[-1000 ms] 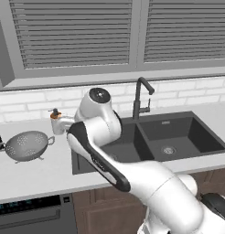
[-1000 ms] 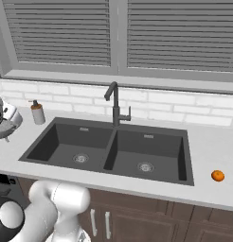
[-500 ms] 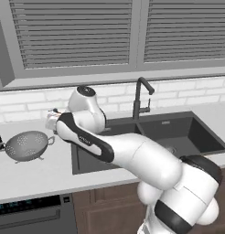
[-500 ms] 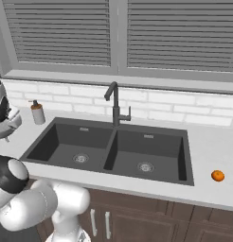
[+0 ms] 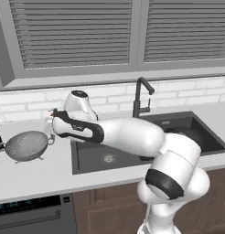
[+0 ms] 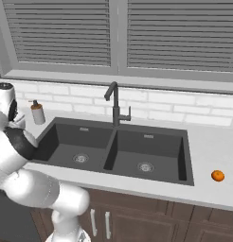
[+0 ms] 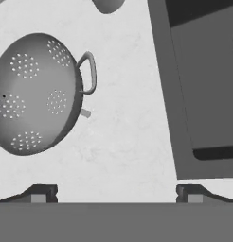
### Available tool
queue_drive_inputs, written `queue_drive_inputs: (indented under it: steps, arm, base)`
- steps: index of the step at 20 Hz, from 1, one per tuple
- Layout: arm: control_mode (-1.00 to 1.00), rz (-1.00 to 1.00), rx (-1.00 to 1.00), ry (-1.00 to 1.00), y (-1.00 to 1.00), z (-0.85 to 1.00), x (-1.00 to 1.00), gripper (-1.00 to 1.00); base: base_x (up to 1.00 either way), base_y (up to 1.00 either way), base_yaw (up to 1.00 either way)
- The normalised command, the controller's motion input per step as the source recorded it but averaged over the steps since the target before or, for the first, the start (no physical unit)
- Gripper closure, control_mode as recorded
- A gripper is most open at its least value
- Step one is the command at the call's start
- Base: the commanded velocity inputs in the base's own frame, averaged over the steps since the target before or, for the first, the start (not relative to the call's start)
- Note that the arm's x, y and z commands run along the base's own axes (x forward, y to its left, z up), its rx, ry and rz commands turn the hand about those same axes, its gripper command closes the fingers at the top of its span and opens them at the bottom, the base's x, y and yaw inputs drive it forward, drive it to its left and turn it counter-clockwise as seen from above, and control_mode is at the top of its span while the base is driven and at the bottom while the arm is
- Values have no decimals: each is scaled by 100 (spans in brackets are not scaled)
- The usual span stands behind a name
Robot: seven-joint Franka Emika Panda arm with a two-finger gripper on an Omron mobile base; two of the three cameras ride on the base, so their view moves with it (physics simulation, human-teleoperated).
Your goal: Put the colander in the sink, put the tangerine in the colander, and turn on the sink faucet and pour water over the colander.
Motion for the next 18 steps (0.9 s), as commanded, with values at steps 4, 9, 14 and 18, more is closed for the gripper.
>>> queue_drive_inputs:
  steps: [4,9,14,18]
  arm:
    - [-100,0,0,8,38,-22,44,-100]
    - [-100,0,-4,5,36,-15,34,-100]
    - [-100,0,-9,2,38,-22,29,-100]
    - [-100,0,-8,1,37,-26,25,-100]
  base:
    - [0,0,0]
    - [0,0,0]
    - [0,0,0]
    - [0,0,0]
